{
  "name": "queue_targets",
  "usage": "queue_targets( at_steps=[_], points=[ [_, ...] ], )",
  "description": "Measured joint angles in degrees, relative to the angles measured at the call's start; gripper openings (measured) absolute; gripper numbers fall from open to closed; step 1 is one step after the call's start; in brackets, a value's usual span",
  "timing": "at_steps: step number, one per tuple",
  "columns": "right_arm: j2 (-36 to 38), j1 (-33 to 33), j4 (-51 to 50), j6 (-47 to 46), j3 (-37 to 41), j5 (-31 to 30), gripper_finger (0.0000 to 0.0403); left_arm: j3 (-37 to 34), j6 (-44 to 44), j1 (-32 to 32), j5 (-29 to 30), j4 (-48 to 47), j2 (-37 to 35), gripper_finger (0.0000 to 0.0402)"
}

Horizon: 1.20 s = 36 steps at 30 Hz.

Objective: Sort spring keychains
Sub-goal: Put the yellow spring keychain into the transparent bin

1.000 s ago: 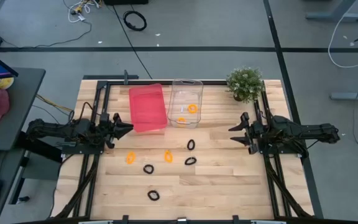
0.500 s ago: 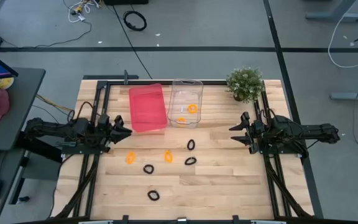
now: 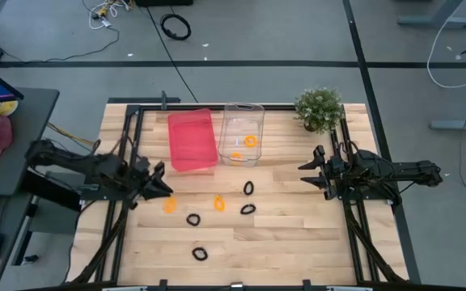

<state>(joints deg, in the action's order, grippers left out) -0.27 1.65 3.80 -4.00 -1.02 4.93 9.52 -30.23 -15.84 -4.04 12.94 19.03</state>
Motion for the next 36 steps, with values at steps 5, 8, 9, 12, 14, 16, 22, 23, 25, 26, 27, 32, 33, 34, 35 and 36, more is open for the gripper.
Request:
queue_targets(
  at_steps=[5, 8, 9, 12, 14, 16, 22, 23, 25, 26, 27, 32, 33, 34, 35, 36],
  points=[
    [0.0, 0.0, 0.0, 0.0, 0.0, 0.0, 0.018, 0.0, -4.3, -3.8, 4.5, -4.8, 5.9, 0.0076],
    [0.0, 0.0, 0.0, 0.0, 0.0, 0.0, 0.018, 0.0, -7.5, -6.2, 8.7, -6.2, 9.5, 0.0076],
    [0.0, 0.0, 0.0, 0.0, 0.0, 0.0, 0.018, 0.0, -8.9, -7.1, 9.8, -6.5, 10.7, 0.0076],
    [0.0, 0.0, 0.0, 0.0, 0.0, 0.0, 0.018, 0.8, -12.3, -9.9, 12.9, -8.1, 14.3, 0.0076],
    [0.0, 0.0, 0.0, 0.0, 0.0, 0.0, 0.018, 3.4, -14.0, -11.6, 15.3, -12.3, 16.7, 0.0075],
    [0.0, 0.0, 0.0, 0.0, 0.0, 0.0, 0.018, 7.1, -16.8, -13.4, 18.9, -18.7, 19.3, 0.0075],
    [0.0, 0.0, 0.0, 0.0, 0.0, 0.0, 0.018, 20.5, -31.8, -19.2, 29.6, -42.3, 30.6, 0.0075],
    [0.0, 0.0, 0.0, 0.0, 0.0, 0.0, 0.018, 22.2, -35.1, -20.0, 30.1, -46.2, 32.9, 0.0075],
    [0.0, 0.0, 0.0, 0.0, 0.0, 0.0, 0.018, 25.4, -41.1, -21.0, 29.4, -53.8, 37.4, 0.0075],
    [0.0, 0.0, 0.0, 0.0, 0.0, 0.0, 0.018, 26.7, -43.7, -21.2, 28.3, -56.7, 39.5, 0.0075],
    [0.0, 0.0, 0.0, 0.0, 0.0, 0.0, 0.018, 27.8, -45.8, -21.2, 26.8, -59.3, 41.5, 0.0075],
    [0.0, 0.0, 0.0, 0.0, 0.0, 0.0, 0.018, 29.9, -49.8, -19.5, 22.0, -63.8, 49.3, 0.0075],
    [0.0, 0.0, 0.0, 0.0, 0.0, 0.0, 0.018, 29.9, -49.2, -18.9, 21.1, -63.8, 50.3, 0.0075],
    [0.0, 0.0, 0.0, 0.0, 0.0, 0.0, 0.018, 29.9, -48.6, -18.3, 20.4, -63.8, 51.2, 0.0076],
    [0.0, 0.0, 0.0, 0.0, 0.0, 0.0, 0.018, 29.9, -47.9, -17.5, 19.8, -63.8, 52.1, 0.0076],
    [0.0, 0.0, 0.0, 0.0, 0.0, 0.0, 0.018, 29.9, -47.2, -16.7, 19.5, -63.8, 52.7, 0.0076]
  ],
)
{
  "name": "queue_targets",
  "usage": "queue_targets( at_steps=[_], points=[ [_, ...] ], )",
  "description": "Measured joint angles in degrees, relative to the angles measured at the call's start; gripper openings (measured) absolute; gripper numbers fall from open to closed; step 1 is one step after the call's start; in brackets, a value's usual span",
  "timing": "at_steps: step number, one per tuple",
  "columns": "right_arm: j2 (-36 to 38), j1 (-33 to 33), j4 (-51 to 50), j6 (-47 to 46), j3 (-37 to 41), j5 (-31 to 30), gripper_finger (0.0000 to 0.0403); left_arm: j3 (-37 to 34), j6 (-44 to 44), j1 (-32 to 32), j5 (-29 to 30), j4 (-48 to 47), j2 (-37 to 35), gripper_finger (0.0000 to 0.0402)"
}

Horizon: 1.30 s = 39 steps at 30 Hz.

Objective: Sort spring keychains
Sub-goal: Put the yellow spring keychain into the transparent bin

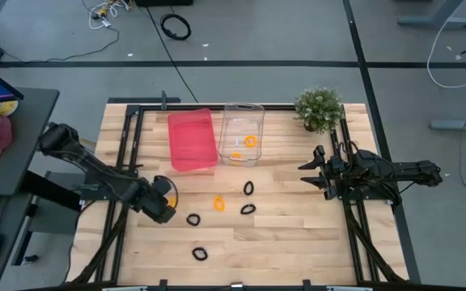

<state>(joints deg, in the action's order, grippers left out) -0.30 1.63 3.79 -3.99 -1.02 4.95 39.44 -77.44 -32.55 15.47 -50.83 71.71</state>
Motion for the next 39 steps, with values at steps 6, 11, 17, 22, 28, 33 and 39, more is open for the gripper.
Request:
queue_targets(
  at_steps=[6, 11, 17, 22, 28, 33, 39],
  points=[
    [0.0, 0.0, 0.0, 0.0, 0.0, 0.0, 0.018, 0.0, 0.6, 2.9, -0.7, 0.8, 1.5, 0.0076],
    [0.0, 0.0, 0.0, 0.0, 0.0, 0.0, 0.018, 0.0, 3.4, 4.5, -2.8, 2.8, 3.5, 0.0076],
    [0.0, 0.0, 0.0, 0.0, 0.0, 0.0, 0.018, -0.1, 7.5, 7.1, -3.9, 3.0, 6.5, 0.0076],
    [0.0, 0.0, 0.0, 0.0, 0.0, 0.0, 0.018, -0.1, 9.0, 8.6, -6.4, 3.8, 8.8, 0.0076],
    [0.0, 0.0, 0.0, 0.0, 0.0, 0.0, 0.018, -0.1, 11.1, 9.3, -6.5, 5.5, 10.2, 0.0076],
    [0.0, 0.0, 0.0, 0.0, 0.0, 0.0, 0.018, -0.1, 11.3, 9.2, -6.7, 6.5, 10.1, 0.0076],
    [0.0, 0.0, 0.0, 0.0, 0.0, 0.0, 0.018, -0.1, 11.0, 9.2, -6.8, 7.7, 10.1, 0.0076]
  ],
)
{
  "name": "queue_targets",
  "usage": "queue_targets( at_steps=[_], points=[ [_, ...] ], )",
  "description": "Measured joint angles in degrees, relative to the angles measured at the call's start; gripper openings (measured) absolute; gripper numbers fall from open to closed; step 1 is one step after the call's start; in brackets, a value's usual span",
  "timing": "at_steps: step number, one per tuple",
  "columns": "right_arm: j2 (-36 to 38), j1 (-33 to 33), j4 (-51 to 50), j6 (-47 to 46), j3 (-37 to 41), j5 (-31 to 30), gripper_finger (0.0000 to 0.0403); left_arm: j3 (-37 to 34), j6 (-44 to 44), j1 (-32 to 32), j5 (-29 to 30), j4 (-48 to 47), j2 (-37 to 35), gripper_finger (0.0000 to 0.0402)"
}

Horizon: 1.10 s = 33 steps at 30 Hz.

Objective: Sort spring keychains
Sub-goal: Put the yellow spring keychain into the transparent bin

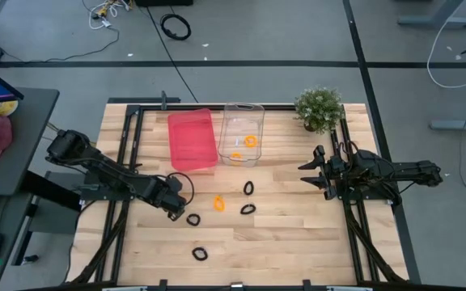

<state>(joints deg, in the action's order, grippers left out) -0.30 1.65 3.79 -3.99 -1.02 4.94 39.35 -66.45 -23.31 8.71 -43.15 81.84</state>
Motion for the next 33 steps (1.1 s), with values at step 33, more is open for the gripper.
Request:
queue_targets(
  at_steps=[33],
  points=[
    [0.0, 0.0, 0.0, 0.0, 0.0, 0.0, 0.018, 1.8, -7.2, 0.0, -0.5, 0.5, -0.1, 0.0076]
  ],
)
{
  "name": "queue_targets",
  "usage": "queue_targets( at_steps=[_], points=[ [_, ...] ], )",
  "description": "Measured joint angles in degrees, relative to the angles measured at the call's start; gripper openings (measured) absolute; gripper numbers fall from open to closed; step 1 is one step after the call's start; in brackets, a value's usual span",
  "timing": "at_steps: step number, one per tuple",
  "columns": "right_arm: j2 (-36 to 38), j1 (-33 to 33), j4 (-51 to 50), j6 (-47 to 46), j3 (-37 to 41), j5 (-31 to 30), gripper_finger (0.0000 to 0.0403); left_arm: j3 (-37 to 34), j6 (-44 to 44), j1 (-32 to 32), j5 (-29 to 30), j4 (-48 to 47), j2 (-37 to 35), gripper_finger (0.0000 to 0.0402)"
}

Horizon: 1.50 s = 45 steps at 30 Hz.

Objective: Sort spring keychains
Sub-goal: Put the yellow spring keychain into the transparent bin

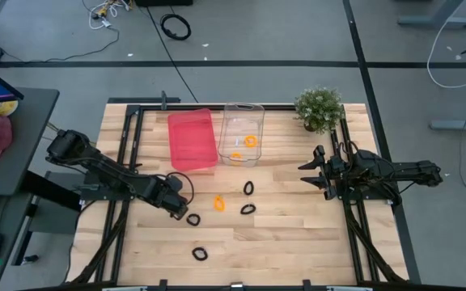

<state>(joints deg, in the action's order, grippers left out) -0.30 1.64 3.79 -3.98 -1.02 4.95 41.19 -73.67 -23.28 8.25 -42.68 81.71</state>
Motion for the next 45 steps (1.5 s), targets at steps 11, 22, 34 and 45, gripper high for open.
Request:
queue_targets(
  at_steps=[11, 22, 34, 45],
  points=[
    [0.0, 0.0, 0.0, 0.0, 0.0, 0.0, 0.018, -0.4, -0.6, -0.5, 0.5, 0.0, 0.2, 0.0076],
    [0.0, 0.0, 0.0, 0.0, 0.0, 0.0, 0.018, -0.1, 2.0, 1.1, -2.0, 1.3, 6.1, 0.0076],
    [0.0, 0.0, 0.0, 0.0, 0.0, 0.0, 0.018, -0.1, 13.4, 3.1, -2.4, 1.6, 6.6, 0.0014],
    [0.0, 0.0, 0.0, 0.0, 0.0, 0.0, 0.018, 4.6, 21.6, 3.5, 14.4, 0.0, 7.0, 0.0007]
  ],
)
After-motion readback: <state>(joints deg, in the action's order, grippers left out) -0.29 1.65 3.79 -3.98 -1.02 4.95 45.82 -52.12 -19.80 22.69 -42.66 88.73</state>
